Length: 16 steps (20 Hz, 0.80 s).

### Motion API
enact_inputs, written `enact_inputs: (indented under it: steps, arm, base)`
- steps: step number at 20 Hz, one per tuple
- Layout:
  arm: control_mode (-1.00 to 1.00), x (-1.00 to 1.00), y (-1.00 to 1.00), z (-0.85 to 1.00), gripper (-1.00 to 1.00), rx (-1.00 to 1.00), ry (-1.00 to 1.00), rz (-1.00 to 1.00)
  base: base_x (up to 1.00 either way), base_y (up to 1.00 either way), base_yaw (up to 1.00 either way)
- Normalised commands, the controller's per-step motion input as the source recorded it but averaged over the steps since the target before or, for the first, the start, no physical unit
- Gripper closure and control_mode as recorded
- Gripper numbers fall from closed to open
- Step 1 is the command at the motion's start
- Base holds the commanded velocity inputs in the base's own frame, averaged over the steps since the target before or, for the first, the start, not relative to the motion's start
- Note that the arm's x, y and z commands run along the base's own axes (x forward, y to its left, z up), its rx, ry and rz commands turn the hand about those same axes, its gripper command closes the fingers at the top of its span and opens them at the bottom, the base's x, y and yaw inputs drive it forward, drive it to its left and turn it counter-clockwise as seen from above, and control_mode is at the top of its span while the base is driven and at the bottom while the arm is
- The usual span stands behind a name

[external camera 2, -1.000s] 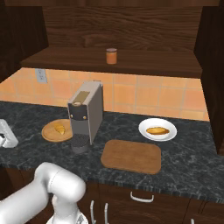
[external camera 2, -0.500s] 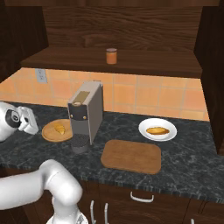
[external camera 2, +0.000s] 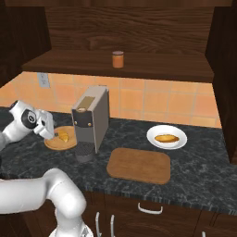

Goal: From the different types of pastries on the counter, select a croissant and place it on the cutting board. Then retrieve a jar of jam from the cabinet and place it alongside the croissant on the cutting board.

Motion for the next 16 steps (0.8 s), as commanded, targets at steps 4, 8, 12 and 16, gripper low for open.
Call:
enact_inputs:
  steps: [4,8,12,16]
  arm:
    - [-1.00,0.07,0.00,0.00,-1.00,0.00,0.03,-0.02]
    - [-1.00,0.11,-0.09,-0.17,-1.00,0.12,0.07,-0.23]
    - [-1.00,0.14,-0.06,-0.14,-1.00,0.21,0.06,-0.39]
    - [-1.00,0.01,0.00,0.00,-1.00,0.13,0.00,-0.19]
  base:
    - [0.00,0.00,0.00]
    - [0.00,0.00,0.00]
    - [0.00,0.00,0.00]
    - [0.00,0.00,0.00]
